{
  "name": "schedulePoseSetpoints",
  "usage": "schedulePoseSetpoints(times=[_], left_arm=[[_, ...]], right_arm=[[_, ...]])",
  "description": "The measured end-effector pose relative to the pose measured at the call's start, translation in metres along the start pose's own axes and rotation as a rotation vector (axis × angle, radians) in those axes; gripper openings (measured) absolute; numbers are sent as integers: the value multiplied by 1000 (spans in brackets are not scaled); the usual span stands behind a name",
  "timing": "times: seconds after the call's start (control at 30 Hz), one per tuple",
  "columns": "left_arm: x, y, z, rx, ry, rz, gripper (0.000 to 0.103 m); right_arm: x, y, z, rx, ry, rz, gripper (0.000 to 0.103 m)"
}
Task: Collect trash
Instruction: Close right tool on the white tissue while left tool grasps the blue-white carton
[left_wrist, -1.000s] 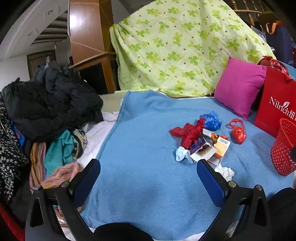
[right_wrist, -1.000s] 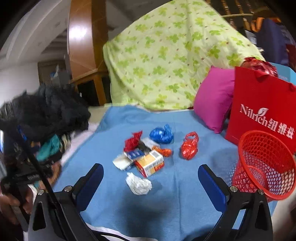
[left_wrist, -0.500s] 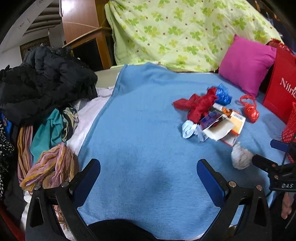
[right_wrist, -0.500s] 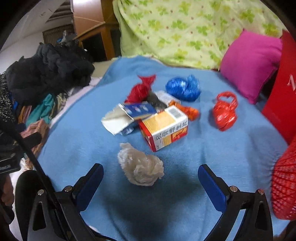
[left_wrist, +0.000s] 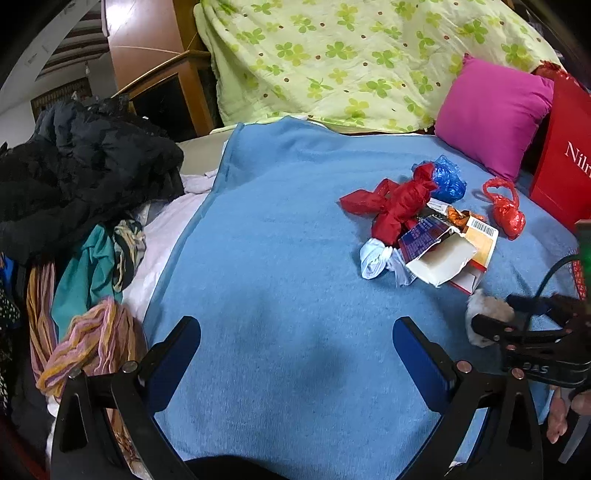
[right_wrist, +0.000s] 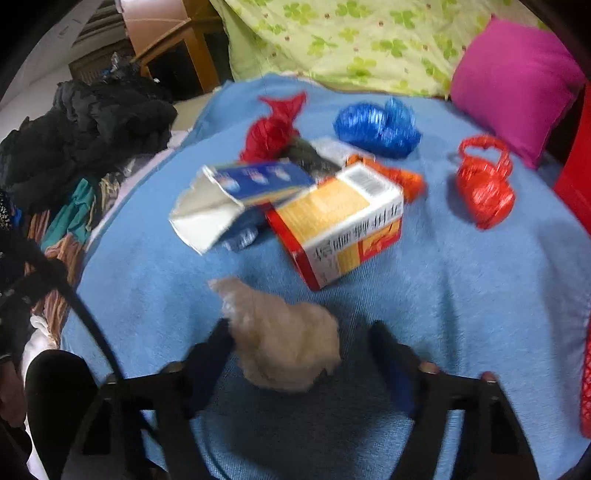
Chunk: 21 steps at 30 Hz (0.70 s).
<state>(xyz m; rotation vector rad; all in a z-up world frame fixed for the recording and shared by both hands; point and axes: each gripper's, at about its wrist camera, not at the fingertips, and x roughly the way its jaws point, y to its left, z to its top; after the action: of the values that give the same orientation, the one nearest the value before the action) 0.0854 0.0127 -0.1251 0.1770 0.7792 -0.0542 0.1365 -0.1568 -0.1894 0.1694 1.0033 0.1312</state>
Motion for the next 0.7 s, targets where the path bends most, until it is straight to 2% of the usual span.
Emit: schedulePoseSetpoints(times=[0.03,0.13,0.23,0.47,0.6,0.7], left_arm=[[0,-1,1,1,-1,-1,103],[-1,-5,4,5,-7,-3,103],[-1,-9,7,15,-11,-2,103],[0,-23,13,43,-17,-13,103],[2,-38,20,58,-18,-71,103],[10,-48,27,50,-15,-163,103]], right_arm=[[2,-1,-1,12,10,21,55],[3,-1,-3,12,13,42,50],[-1,-4,-4,25,2,59,46],[-24,-24,-8,92,-53,60,46],[-38,-41,-7,156,-103,51,46],[-48,-57,-7,215,-140,37,46]])
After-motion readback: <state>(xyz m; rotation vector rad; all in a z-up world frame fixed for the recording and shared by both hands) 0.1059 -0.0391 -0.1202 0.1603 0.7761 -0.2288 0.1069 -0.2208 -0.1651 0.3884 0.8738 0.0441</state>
